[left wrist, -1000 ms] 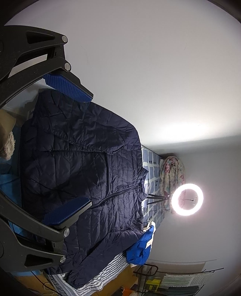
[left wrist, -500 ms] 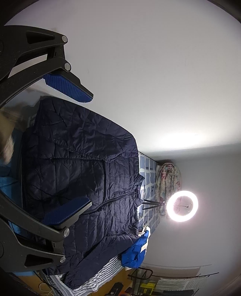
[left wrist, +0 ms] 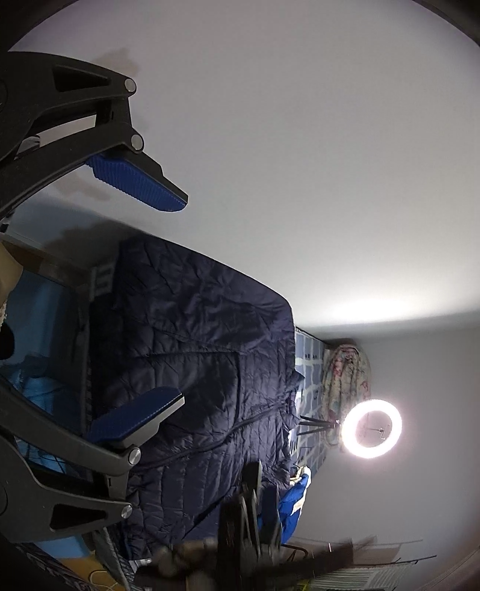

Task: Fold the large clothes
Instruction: 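Grasp the navy jacket's sleeve cuff with the right gripper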

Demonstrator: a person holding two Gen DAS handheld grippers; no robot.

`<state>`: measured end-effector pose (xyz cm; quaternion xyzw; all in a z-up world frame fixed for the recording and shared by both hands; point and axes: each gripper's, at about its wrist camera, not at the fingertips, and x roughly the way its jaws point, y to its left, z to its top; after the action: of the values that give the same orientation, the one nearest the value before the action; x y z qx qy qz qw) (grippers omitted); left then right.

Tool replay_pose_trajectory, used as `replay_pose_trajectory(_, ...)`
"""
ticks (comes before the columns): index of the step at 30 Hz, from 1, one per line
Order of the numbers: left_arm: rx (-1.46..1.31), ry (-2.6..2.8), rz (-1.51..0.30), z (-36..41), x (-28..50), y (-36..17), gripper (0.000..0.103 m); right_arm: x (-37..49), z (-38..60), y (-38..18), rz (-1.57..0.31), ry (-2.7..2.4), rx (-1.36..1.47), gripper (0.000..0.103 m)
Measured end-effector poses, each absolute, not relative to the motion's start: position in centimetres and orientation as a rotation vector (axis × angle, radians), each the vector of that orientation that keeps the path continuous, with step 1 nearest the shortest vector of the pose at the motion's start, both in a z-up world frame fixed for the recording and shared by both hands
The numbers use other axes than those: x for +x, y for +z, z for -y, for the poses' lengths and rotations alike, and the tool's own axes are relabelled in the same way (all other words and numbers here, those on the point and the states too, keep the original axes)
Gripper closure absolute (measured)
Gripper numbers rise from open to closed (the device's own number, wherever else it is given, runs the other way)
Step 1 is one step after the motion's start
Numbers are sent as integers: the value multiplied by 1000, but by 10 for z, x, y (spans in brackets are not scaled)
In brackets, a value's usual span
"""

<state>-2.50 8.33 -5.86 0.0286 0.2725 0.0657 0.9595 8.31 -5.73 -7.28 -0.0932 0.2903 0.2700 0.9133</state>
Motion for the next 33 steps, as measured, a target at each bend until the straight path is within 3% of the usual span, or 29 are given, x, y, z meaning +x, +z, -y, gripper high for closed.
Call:
replay_pose_trajectory(4, 37, 157, -569, -97, -33, -61, 13, 104, 14, -100, -649, 660, -229, 39)
replay_pose_trajectory(14, 26, 190, -624, -116, -31, -74, 15, 122, -81, -194, -745, 902, -441, 47)
replay_pose_trajectory(16, 22, 192, -634, -117, -29, -77, 15, 132, -92, -214, -851, 891, -441, 48)
replay_pose_trajectory(24, 28, 182, -649, -116, -17, -85, 15, 199, -75, -270, -1180, 783, 70, 47)
replay_pose_trajectory(26, 41, 183, -645, -115, -13, -85, 15, 209, -70, -275, -1190, 777, 171, 60)
replay_pose_trajectory(27, 47, 183, -642, -114, -12, -85, 15, 213, -68, -277, -1195, 785, 208, 84)
replay_pose_trajectory(28, 55, 184, -639, -113, -10, -84, 15, 218, -67, -279, -1209, 796, 250, 100)
replay_pose_trajectory(33, 90, 182, -607, -108, -2, -77, 15, 223, -43, -249, -1151, 777, 265, 103)
